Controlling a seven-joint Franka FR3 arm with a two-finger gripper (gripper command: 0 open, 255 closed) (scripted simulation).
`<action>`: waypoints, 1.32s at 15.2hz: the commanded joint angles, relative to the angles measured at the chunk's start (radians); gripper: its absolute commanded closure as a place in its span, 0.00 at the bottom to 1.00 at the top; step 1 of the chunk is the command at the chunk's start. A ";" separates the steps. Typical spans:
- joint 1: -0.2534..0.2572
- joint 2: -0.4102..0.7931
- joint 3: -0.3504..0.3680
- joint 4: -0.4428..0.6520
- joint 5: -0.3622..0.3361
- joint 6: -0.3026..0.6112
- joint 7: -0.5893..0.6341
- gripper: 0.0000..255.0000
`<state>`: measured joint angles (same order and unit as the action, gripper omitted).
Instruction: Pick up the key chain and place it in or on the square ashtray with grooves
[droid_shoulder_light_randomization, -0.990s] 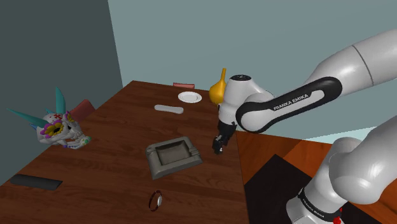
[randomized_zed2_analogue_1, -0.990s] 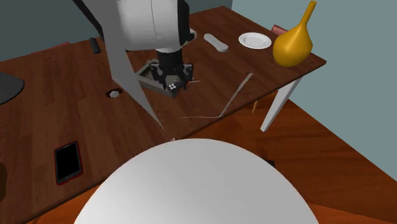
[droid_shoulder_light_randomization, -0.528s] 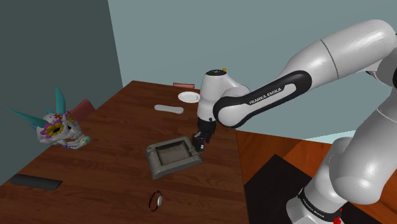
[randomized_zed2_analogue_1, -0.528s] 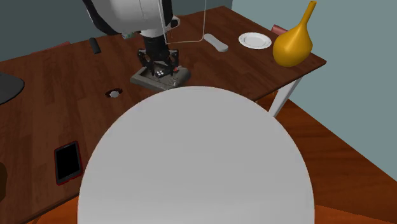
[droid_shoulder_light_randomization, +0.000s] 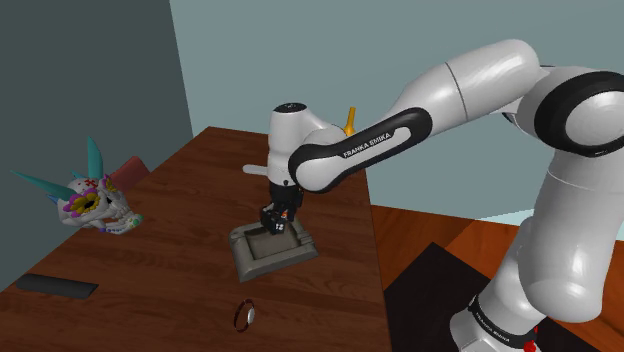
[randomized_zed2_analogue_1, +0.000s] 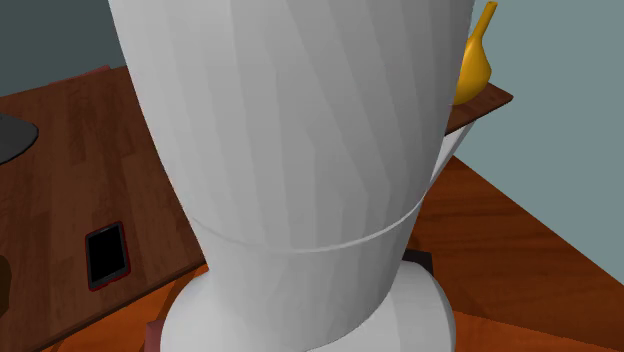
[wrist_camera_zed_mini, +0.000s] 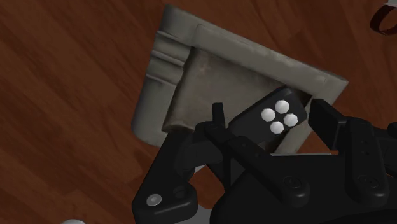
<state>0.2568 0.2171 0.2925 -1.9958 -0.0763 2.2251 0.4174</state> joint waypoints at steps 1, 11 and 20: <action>0.020 0.076 0.001 0.117 -0.025 -0.044 0.027 1.00; 0.029 0.147 -0.012 0.072 -0.054 0.068 0.046 1.00; 0.037 0.196 -0.023 0.056 -0.074 0.131 0.059 1.00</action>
<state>0.2933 0.4124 0.2701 -1.9392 -0.1496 2.3547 0.4758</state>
